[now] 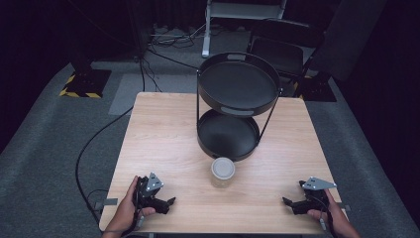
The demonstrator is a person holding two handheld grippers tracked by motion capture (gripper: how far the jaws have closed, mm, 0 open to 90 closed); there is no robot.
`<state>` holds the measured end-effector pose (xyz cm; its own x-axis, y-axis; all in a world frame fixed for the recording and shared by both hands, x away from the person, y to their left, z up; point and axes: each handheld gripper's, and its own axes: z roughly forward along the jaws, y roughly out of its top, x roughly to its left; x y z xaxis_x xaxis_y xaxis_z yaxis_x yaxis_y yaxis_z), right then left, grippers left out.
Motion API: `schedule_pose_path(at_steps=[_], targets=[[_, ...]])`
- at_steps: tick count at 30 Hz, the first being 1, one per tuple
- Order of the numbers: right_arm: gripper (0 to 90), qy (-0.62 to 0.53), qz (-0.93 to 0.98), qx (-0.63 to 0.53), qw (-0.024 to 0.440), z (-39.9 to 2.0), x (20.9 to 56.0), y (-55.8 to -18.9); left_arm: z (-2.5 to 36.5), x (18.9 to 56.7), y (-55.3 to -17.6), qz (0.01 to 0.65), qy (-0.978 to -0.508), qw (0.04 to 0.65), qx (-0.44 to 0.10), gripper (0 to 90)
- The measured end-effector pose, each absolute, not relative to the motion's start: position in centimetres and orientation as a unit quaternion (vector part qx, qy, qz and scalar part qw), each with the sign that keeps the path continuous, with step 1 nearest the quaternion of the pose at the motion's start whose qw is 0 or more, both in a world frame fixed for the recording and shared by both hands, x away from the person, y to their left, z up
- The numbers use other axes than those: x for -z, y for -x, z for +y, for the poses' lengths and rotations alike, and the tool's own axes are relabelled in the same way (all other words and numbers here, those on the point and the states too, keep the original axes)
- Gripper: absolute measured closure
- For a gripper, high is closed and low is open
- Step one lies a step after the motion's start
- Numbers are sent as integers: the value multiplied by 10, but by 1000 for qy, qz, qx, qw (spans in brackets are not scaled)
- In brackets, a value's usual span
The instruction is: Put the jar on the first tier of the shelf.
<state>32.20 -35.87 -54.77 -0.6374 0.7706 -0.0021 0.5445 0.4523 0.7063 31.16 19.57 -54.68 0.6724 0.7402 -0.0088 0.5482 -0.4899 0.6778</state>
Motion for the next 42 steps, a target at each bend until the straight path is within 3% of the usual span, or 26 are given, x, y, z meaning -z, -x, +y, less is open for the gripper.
schedule_pose_path(at_steps=[42], targets=[[0, -393, 836, -345, 164, -359, 548, -322, 175, 519, -304, 364, -861, 317, -161, 20]])
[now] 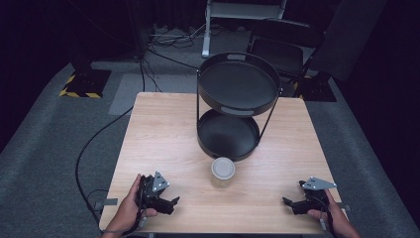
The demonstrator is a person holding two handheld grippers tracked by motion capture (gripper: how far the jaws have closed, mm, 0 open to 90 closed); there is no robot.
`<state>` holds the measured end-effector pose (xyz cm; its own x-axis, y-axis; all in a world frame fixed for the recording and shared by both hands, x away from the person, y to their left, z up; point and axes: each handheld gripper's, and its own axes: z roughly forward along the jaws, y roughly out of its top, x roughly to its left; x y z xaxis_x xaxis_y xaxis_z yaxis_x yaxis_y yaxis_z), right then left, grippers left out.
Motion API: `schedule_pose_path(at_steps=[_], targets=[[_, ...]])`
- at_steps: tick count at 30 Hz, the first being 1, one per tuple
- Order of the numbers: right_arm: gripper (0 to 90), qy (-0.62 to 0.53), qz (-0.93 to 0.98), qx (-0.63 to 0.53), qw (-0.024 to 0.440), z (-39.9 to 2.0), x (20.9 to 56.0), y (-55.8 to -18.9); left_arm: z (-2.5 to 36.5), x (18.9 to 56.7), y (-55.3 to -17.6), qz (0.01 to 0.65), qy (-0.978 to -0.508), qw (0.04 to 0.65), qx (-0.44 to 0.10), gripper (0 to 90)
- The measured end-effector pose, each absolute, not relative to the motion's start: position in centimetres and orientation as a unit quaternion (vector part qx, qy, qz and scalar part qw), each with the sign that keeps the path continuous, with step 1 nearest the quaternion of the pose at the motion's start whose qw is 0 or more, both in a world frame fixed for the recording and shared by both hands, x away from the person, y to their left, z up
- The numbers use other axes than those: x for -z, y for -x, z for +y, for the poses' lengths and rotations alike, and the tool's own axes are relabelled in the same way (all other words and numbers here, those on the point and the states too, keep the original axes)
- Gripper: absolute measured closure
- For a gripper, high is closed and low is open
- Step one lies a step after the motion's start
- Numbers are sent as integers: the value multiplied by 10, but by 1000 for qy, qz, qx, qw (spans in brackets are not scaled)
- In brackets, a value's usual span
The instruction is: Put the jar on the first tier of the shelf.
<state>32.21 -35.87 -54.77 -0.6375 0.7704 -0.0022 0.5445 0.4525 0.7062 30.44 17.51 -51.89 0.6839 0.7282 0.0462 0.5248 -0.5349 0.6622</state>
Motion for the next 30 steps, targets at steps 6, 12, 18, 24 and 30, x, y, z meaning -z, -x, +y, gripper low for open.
schedule_pose_path(at_steps=[6, 12, 18, 24, 30], targets=[[0, -393, 836, -345, 164, -359, 548, -322, 171, 518, -305, 359, -863, 319, -160, 20], [0, -393, 836, -345, 164, -359, 548, -322, 168, 516, -306, 354, -865, 316, -163, 21], [0, -393, 836, -345, 164, -359, 548, -322, 162, 511, -309, 347, -868, 316, -165, 20], [0, -393, 836, -345, 164, -359, 548, -322, 153, 506, -312, 331, -875, 308, -174, 21], [0, -393, 836, -345, 164, -359, 548, -322, 148, 501, -312, 322, -878, 308, -174, 21]])
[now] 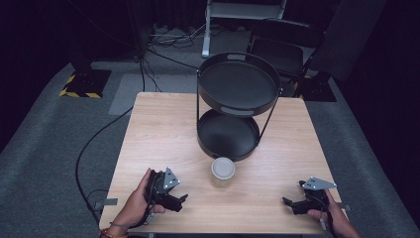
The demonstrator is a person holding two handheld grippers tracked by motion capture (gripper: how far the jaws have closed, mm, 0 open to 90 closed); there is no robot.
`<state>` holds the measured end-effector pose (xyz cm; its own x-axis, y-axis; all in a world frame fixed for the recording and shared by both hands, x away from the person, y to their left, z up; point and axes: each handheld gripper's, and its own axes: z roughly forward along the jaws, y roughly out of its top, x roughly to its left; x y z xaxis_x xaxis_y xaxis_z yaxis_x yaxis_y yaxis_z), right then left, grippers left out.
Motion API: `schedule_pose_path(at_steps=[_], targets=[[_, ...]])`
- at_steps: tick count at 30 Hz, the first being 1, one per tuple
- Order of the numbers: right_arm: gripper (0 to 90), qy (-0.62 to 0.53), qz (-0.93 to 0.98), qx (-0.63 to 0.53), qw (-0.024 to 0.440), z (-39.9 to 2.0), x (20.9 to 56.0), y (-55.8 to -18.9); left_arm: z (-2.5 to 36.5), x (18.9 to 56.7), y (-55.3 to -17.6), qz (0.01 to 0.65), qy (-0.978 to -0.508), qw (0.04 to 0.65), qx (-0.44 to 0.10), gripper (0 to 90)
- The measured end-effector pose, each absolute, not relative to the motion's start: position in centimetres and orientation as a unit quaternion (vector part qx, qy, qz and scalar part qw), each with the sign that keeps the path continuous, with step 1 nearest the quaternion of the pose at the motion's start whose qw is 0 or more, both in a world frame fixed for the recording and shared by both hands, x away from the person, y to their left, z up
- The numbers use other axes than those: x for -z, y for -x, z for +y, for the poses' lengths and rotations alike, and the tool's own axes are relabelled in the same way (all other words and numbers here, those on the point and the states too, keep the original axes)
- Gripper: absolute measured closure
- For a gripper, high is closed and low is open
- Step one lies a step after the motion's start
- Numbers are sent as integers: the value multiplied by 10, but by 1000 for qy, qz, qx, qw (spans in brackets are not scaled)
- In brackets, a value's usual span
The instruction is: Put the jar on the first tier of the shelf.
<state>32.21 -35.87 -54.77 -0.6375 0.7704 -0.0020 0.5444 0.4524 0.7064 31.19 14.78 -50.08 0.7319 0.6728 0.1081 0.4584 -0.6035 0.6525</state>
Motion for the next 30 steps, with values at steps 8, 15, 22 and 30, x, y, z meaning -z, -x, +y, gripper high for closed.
schedule_pose_path(at_steps=[8, 15, 22, 30], targets=[[0, -393, 836, -345, 164, -359, 548, -322, 135, 499, -315, 307, -886, 302, -171, 22], [0, -393, 836, -345, 164, -359, 548, -322, 124, 496, -318, 297, -889, 309, -161, 22], [0, -393, 836, -345, 163, -359, 548, -322, 111, 493, -325, 284, -892, 317, -152, 22], [0, -393, 836, -345, 164, -359, 548, -322, 93, 492, -334, 272, -894, 326, -145, 25]])
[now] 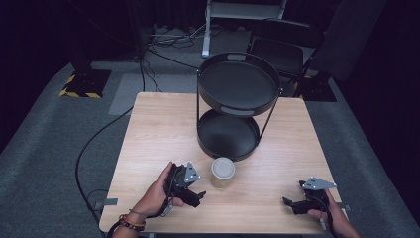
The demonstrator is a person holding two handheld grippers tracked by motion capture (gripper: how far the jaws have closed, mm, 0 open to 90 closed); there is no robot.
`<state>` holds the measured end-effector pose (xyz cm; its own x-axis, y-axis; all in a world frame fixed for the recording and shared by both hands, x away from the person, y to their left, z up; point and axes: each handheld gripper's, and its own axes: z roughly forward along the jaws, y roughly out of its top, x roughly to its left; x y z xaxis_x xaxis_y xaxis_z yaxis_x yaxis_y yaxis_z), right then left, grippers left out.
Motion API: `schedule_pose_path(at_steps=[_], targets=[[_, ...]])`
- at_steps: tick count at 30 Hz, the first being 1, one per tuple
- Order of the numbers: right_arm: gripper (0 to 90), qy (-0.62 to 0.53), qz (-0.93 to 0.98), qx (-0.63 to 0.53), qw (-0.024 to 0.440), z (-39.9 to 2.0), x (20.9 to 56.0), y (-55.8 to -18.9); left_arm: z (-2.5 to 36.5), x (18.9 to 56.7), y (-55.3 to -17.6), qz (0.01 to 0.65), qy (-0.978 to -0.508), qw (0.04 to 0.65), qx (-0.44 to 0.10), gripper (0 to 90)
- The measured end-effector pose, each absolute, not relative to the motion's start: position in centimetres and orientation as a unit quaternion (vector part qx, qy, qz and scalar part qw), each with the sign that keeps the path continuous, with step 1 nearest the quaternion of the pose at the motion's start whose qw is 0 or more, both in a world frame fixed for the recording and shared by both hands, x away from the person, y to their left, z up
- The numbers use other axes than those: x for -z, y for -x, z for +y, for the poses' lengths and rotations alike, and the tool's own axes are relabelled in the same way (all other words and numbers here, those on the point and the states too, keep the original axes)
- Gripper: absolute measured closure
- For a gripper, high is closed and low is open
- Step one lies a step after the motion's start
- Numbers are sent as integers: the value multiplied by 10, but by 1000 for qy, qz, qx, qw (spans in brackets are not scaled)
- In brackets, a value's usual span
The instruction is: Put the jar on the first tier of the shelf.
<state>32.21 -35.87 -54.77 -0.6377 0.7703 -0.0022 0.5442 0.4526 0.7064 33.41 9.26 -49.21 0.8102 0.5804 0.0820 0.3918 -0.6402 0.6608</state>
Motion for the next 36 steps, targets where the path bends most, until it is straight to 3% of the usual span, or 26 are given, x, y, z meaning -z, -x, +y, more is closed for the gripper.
schedule_pose_path(at_steps=[36], targets=[[0, -393, 836, -345, 164, -359, 548, -322, 47, 496, -364, 255, -897, 343, -115, 31]])
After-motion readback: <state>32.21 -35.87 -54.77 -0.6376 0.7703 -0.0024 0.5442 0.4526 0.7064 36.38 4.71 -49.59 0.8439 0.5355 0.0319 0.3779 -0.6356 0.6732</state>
